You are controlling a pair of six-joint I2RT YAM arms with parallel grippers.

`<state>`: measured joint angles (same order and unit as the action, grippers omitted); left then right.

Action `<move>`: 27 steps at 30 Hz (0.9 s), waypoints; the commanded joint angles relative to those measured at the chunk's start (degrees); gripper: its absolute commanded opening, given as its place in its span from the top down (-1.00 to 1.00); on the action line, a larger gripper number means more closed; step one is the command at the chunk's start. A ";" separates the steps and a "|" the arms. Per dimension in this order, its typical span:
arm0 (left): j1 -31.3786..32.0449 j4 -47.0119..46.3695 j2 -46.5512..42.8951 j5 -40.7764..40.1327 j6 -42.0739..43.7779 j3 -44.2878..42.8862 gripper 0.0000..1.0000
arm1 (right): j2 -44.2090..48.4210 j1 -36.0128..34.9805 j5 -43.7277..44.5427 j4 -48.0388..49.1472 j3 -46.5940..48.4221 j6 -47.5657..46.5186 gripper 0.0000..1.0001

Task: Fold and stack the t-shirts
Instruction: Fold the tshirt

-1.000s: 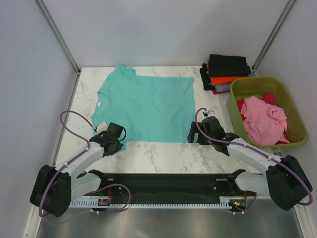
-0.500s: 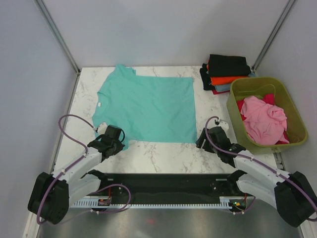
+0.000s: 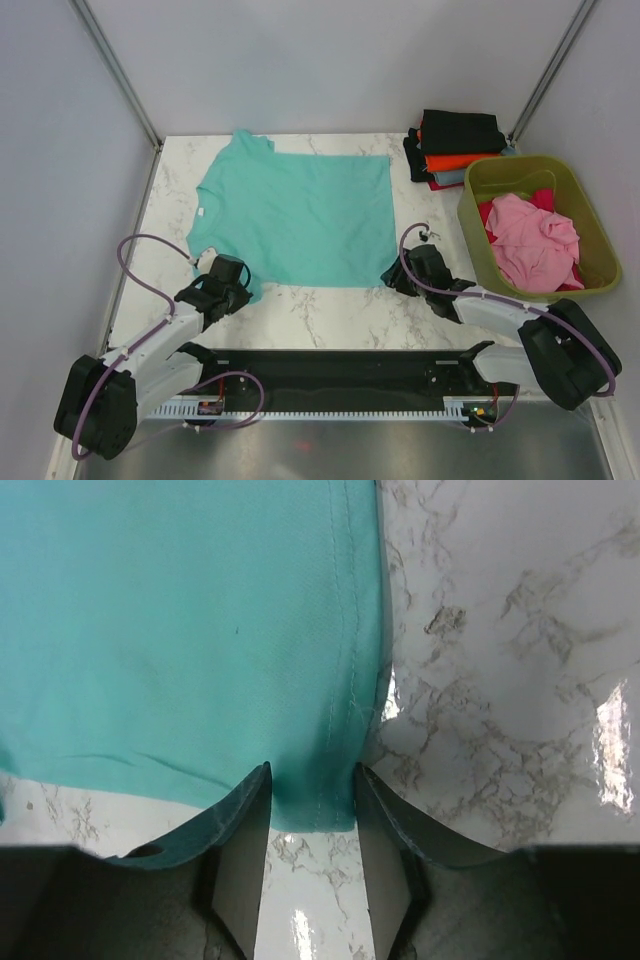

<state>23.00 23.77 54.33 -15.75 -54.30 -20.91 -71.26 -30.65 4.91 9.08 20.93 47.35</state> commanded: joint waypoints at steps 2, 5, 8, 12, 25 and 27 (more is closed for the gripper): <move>0.29 -1.80 -0.89 0.46 1.74 0.51 0.96 | -0.99 -0.63 -1.22 -5.20 -0.71 1.60 0.12; 0.20 -1.80 -0.80 0.54 1.74 0.52 0.96 | 0.68 -0.63 0.01 -6.88 -1.41 1.43 0.18; 0.29 -1.88 -0.80 0.63 1.75 0.43 0.96 | 2.00 -0.63 0.63 -6.45 -2.99 1.60 0.34; 0.20 -1.88 -0.97 0.80 1.92 0.52 0.96 | 2.01 -0.63 1.42 -6.00 -3.53 1.69 0.64; 0.20 1.88 -5.54 5.19 5.96 -2.37 0.96 | 8.68 -0.63 3.53 -16.45 -0.36 -0.51 1.00; 0.20 3.29 -6.07 6.51 7.01 -3.61 0.96 | 10.52 -0.64 3.36 -17.51 -0.45 -0.33 1.00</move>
<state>23.00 25.34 49.45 -11.42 -50.78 -21.21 -63.13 -31.03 6.61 -3.09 18.96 47.94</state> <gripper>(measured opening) 0.033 0.010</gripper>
